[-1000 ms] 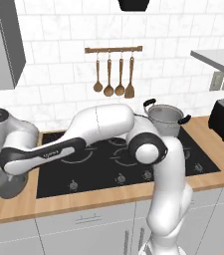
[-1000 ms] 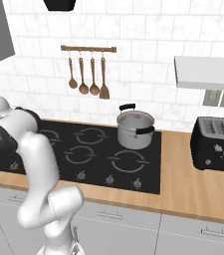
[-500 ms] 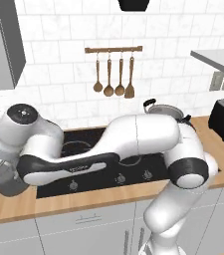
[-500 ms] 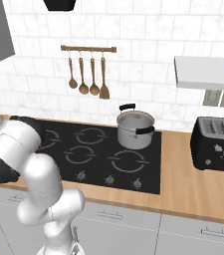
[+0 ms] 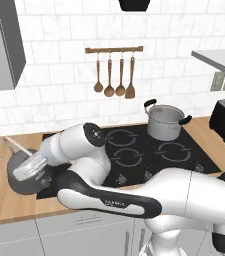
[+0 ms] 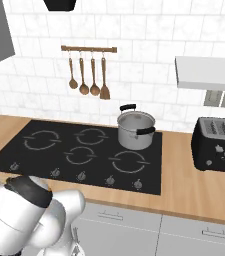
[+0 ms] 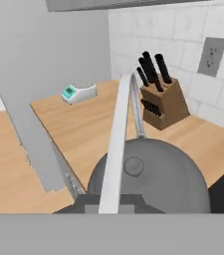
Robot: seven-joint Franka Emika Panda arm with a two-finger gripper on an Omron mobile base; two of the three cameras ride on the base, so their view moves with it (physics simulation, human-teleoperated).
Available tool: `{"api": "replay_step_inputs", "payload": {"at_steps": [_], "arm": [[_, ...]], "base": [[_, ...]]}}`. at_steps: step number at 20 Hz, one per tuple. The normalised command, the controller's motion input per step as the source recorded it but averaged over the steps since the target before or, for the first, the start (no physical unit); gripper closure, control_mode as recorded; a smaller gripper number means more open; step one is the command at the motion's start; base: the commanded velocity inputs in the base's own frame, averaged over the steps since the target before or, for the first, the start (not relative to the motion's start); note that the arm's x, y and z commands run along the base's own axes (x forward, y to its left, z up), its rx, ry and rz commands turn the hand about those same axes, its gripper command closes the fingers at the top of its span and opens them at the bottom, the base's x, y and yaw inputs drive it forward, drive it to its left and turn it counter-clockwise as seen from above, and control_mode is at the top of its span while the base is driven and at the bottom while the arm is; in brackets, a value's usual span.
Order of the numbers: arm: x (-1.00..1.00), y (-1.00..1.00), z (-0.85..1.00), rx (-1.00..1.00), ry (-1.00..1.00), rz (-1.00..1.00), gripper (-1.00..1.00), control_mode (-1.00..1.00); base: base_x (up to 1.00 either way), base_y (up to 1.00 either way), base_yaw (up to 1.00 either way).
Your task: Pick the kettle from the counter and place it on a stove burner. Then turn the burner on.
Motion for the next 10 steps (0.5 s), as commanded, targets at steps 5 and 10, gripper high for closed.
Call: {"api": "replay_step_inputs", "payload": {"at_steps": [5, 10], "arm": [[0.41, -0.91, 0.16, 0.20, 0.32, -0.29, 1.00, -1.00], [0.78, -0.63, 0.29, 0.06, 0.48, -0.33, 1.00, -1.00]], "base": [[0.00, 0.00, 0.00], [0.00, 0.00, 0.00]]}}
